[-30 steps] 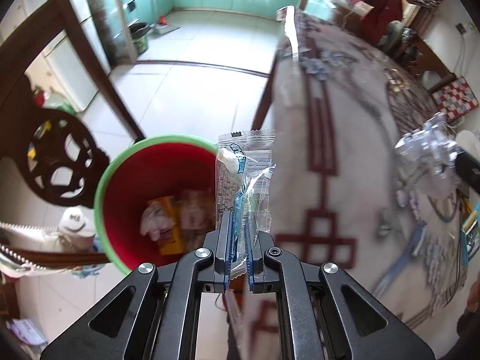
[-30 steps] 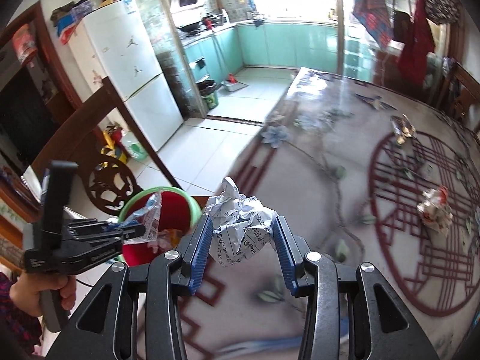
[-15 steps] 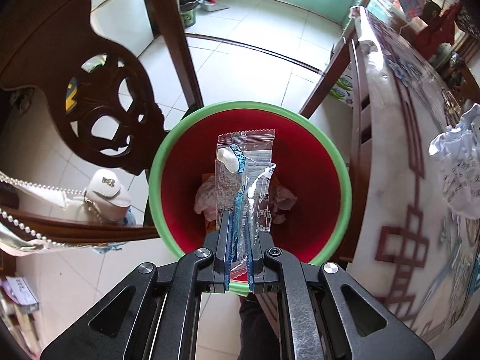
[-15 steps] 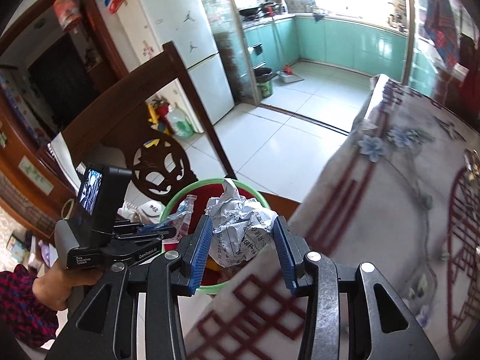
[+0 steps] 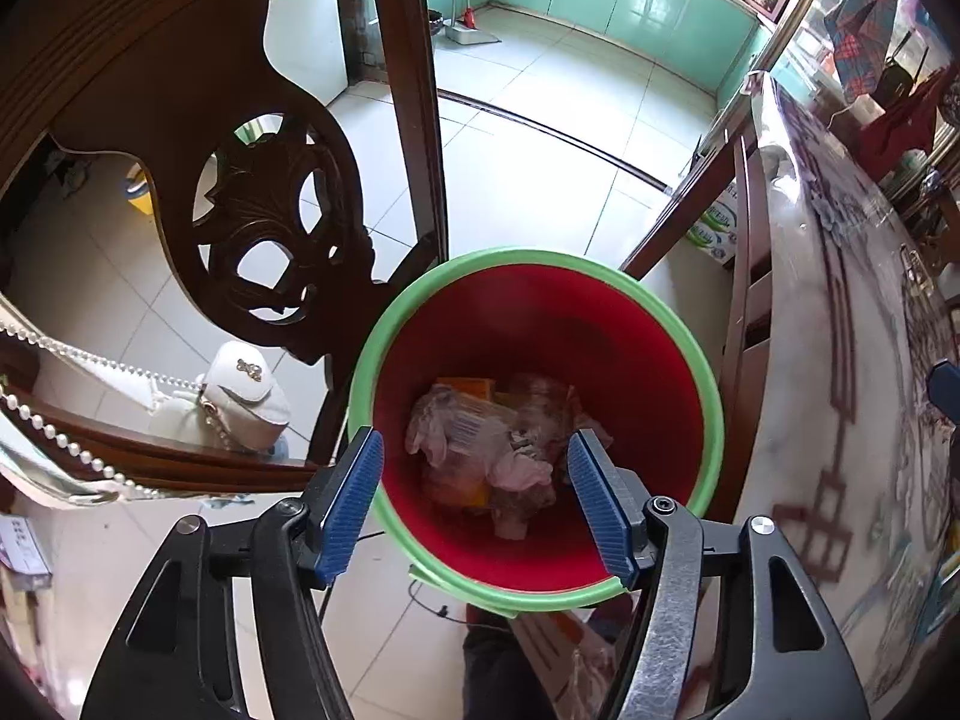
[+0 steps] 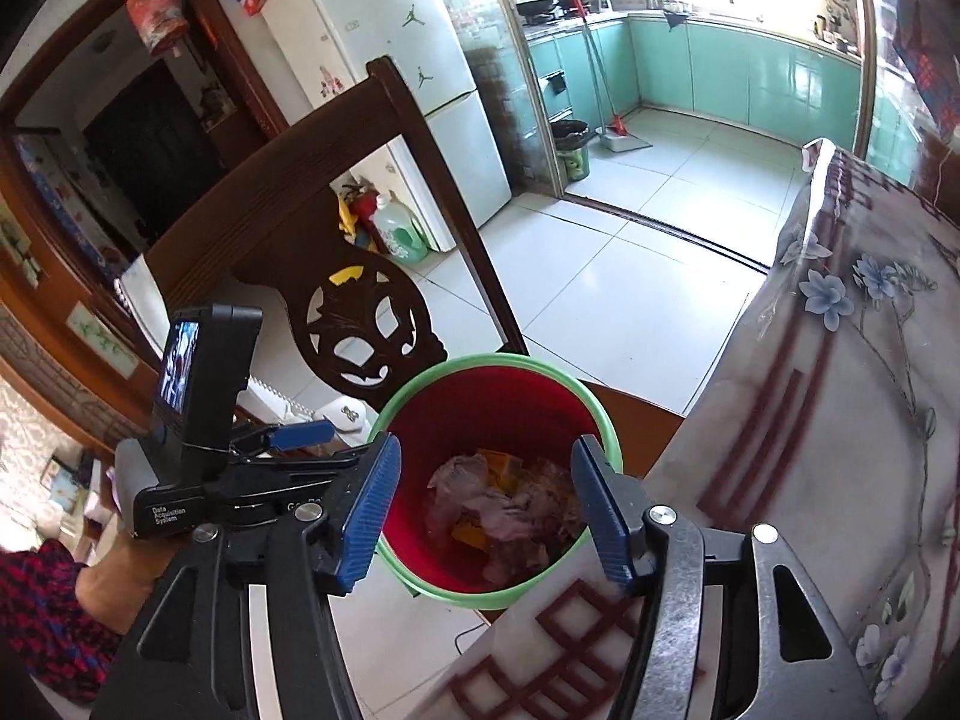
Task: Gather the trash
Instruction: 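Open both tools to drop the packet and foil into the bucket, then move both tools back over the remaining trash on the table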
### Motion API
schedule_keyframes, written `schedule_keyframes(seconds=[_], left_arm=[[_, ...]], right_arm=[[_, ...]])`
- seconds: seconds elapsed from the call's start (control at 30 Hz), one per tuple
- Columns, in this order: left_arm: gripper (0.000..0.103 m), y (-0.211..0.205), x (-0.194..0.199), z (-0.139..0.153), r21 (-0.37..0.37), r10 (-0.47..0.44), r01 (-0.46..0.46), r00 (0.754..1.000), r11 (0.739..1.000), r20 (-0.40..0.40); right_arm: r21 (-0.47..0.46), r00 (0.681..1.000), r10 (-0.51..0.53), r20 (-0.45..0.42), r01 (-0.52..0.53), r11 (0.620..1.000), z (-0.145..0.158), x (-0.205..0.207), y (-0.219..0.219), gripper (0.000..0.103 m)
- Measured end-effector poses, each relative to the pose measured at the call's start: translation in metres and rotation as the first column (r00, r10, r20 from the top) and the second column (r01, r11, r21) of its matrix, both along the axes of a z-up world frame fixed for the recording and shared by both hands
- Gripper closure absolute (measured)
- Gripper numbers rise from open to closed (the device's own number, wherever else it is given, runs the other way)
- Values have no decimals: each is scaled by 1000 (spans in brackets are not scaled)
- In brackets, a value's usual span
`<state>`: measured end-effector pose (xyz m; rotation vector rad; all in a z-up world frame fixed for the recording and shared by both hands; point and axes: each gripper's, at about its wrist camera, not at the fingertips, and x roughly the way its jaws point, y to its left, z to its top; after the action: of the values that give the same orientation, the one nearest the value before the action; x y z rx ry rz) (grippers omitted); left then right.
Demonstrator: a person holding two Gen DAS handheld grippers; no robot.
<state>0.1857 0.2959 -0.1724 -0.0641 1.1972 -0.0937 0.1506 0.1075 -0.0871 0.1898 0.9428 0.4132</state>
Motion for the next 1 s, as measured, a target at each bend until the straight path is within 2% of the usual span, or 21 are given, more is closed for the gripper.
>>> schedule_keyframes(seconds=[0.2,0.37,0.43,0.57,0.63,0.7,0.83,0.93,1.0], left_arm=[[38,-12,0,13,-26,-19,20,999,999,32],[33,-32,-6,29,-27,-73,75,994,997,78],[33,-43,-9,36,-22,-101,103,991,994,91],[31,-77,-17,51,-8,-171,173,977,985,124],[31,-98,-20,58,-3,-202,204,970,979,136],[30,-125,-24,67,-8,-232,236,961,972,153],[28,-184,-34,86,-65,-261,277,948,959,183],[26,-235,-41,97,-119,-289,315,937,941,196],[26,-272,-44,103,-144,-316,348,927,926,203]], right_arm=[[-35,998,-51,36,52,998,9,-15,-32,45],[-120,981,-182,64,188,975,12,-42,-109,45],[-160,962,-267,65,274,948,11,-56,-153,45],[-243,897,-434,80,440,865,11,-84,-259,45],[-299,872,-479,102,486,821,12,-92,-304,44],[-344,861,-497,104,501,795,9,-94,-341,40],[-325,860,-503,85,501,802,1,-90,-403,40],[-339,890,-455,21,435,834,-18,-76,-424,37],[-324,915,-404,-24,375,869,-34,-68,-433,37]])
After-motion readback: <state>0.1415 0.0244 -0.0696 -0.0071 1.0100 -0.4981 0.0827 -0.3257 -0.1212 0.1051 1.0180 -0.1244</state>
